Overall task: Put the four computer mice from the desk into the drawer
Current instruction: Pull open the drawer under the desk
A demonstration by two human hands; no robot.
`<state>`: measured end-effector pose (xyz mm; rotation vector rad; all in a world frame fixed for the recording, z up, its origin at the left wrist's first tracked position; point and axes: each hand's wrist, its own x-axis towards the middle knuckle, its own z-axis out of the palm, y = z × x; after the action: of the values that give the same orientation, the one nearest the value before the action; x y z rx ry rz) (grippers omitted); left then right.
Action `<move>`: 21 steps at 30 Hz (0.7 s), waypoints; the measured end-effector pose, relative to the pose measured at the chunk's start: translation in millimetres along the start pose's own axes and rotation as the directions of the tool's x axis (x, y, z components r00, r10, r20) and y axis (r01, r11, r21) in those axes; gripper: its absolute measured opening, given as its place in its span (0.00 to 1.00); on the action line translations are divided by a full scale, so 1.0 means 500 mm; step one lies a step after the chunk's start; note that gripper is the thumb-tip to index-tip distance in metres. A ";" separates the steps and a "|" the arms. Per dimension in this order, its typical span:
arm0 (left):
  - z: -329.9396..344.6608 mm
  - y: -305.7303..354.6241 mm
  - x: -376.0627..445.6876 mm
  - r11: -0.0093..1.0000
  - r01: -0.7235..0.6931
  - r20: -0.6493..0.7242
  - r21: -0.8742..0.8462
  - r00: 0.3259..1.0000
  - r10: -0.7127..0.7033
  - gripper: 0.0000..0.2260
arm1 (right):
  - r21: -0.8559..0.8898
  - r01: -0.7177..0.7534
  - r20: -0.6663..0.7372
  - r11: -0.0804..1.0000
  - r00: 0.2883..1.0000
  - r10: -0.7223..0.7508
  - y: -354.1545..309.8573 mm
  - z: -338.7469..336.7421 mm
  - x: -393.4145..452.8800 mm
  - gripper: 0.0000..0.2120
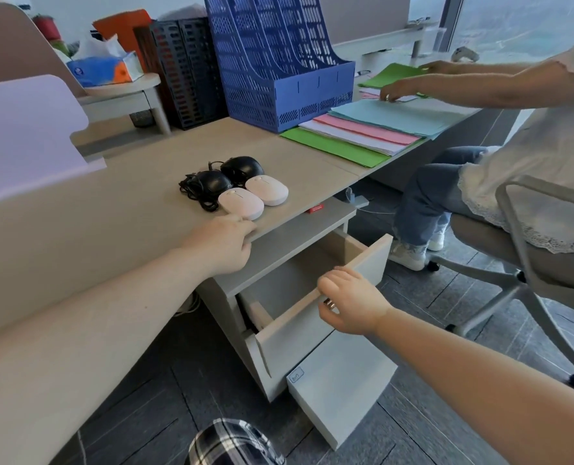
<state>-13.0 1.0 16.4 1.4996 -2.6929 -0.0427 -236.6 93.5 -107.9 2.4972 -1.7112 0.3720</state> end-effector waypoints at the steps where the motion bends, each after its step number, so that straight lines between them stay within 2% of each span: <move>1: -0.003 0.008 -0.003 1.000 0.004 0.022 0.008 1.000 -0.004 0.12 | 0.031 -0.050 0.027 0.998 0.998 0.050 -0.005 -0.006 0.006 0.16; 8: -0.015 0.048 -0.034 0.998 0.011 0.109 0.061 0.994 -0.018 0.14 | 0.010 -0.184 0.257 0.983 0.950 0.175 -0.020 -0.059 0.021 0.24; 14: -0.030 0.071 -0.057 0.989 -0.004 0.151 0.148 0.988 -0.019 0.17 | -0.081 -0.199 0.395 0.977 0.893 0.215 -0.021 -0.113 -0.033 0.23; 21: -0.050 0.113 -0.058 0.980 -0.053 0.127 0.193 0.991 0.028 0.18 | -0.026 -0.389 0.544 0.921 0.768 0.339 0.020 -0.119 -0.129 0.22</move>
<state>-43.8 55.5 43.2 1.5391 -2.9010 0.1409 -276.7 160.7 -67.3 2.4663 -2.4542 -0.2888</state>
